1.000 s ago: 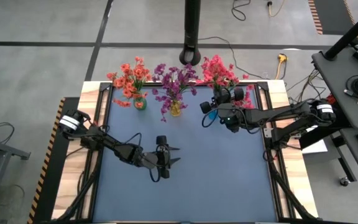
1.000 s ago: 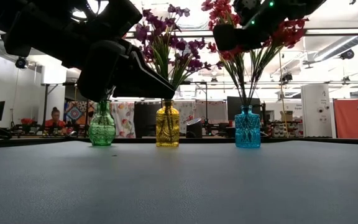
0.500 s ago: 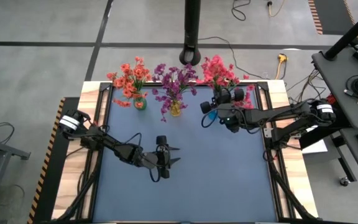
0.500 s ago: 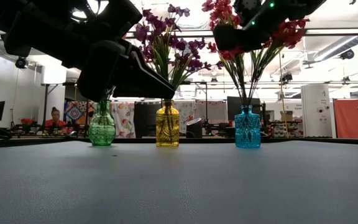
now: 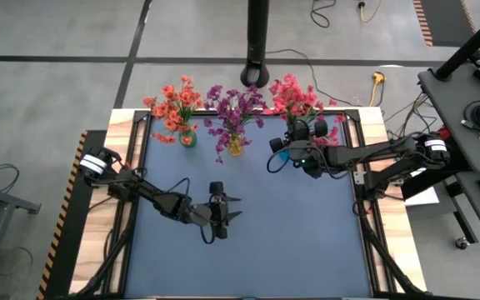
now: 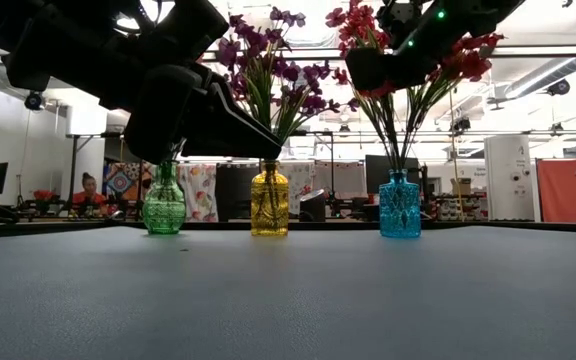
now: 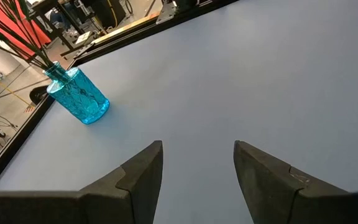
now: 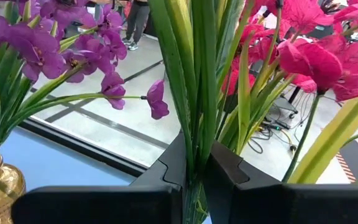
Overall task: Sort flowers into vase by color
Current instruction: Put the pink flowers into the blue vase
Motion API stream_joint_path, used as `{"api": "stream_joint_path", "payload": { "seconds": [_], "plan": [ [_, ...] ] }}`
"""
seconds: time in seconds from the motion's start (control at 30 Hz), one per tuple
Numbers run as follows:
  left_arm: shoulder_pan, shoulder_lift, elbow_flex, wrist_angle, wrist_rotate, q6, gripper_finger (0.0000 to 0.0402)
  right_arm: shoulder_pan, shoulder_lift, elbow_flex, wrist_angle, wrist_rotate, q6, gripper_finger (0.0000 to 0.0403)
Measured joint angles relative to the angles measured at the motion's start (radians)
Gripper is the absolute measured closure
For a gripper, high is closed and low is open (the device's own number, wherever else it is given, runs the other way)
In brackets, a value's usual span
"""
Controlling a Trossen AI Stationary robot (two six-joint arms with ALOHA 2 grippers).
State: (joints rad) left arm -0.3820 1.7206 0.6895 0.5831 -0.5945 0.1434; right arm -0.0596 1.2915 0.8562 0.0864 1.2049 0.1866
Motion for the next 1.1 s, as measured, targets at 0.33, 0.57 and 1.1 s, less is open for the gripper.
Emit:
{"api": "stream_joint_path", "payload": {
  "seconds": [0.33, 0.57, 1.1],
  "plan": [
    [0.0, 0.0, 0.0, 0.0, 0.0, 0.0, 0.0221, 0.0, 0.0, 0.0, 0.0, 0.0, -0.004, 0.0374],
    [0.0, 0.0, 0.0, 0.0, 0.0, 0.0, 0.0221, 0.0, 0.0, 0.0, 0.0, -0.002, -0.037, 0.0371],
    [0.0, 0.0, 0.0, -0.001, 0.0, 0.0, 0.0221, 0.017, -0.016, 0.0, 0.009, -0.007, -0.038, 0.0228]
  ]
}}
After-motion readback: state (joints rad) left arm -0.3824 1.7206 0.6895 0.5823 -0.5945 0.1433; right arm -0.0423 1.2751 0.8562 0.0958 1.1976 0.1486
